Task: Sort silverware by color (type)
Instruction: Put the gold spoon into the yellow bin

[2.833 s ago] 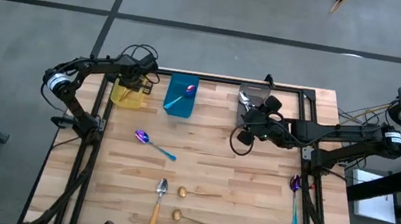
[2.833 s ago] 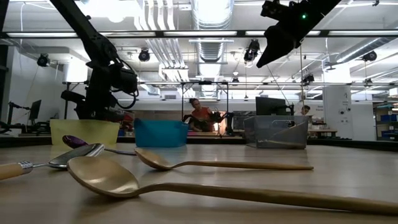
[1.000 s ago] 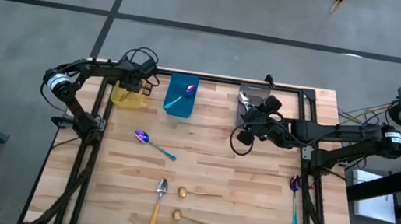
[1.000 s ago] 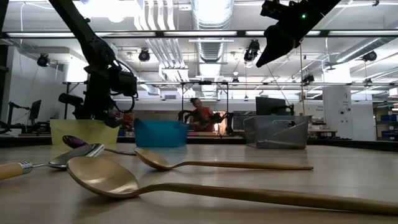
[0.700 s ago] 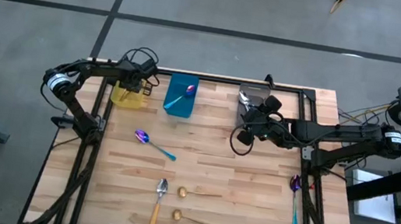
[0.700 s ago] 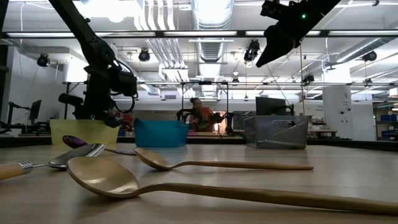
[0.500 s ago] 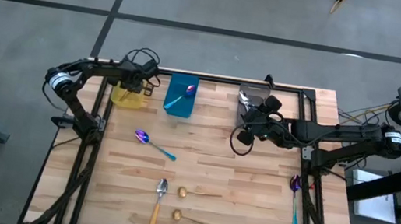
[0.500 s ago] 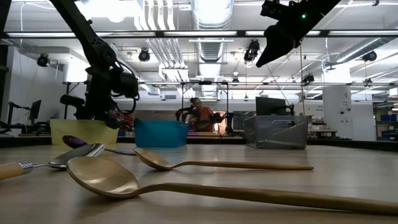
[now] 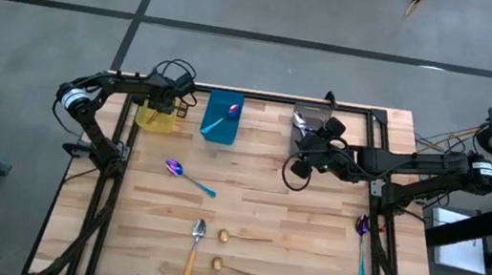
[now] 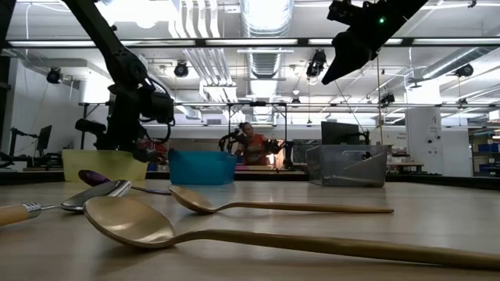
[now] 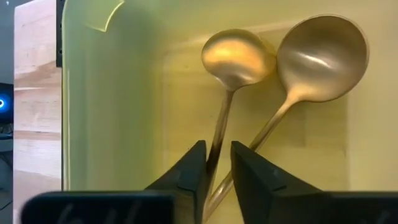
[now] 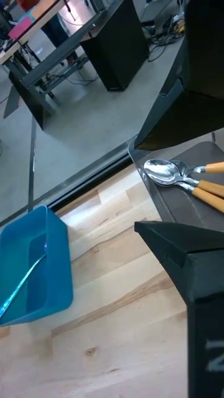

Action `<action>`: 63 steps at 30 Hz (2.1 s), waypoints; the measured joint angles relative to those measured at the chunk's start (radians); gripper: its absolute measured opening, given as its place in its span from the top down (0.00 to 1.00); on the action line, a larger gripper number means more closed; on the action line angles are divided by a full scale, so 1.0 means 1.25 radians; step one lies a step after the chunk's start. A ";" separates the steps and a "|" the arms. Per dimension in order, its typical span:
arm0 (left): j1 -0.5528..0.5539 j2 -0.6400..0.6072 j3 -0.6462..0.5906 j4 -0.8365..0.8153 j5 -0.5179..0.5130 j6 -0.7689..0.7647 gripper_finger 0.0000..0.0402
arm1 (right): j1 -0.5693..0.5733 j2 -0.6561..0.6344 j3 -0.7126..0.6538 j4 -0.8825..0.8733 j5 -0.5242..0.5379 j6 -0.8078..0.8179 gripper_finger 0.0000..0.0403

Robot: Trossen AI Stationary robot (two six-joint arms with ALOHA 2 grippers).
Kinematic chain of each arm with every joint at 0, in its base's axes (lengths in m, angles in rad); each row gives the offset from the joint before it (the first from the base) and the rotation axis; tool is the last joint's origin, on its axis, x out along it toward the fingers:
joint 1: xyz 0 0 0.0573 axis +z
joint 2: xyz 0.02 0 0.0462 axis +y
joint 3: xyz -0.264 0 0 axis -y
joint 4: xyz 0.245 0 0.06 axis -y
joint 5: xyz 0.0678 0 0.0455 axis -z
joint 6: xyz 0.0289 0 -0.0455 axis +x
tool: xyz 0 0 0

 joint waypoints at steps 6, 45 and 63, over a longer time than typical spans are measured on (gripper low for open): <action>0.000 0.001 -0.001 -0.005 0.000 0.000 0.97 | 0.000 0.000 0.000 0.000 0.000 0.000 0.54; -0.006 -0.147 -0.002 -0.055 0.031 0.078 1.00 | 0.000 0.000 0.000 0.001 0.000 0.000 0.54; -0.129 -0.464 -0.002 -0.045 0.147 0.200 1.00 | 0.000 0.000 -0.011 0.084 -0.079 -0.046 0.54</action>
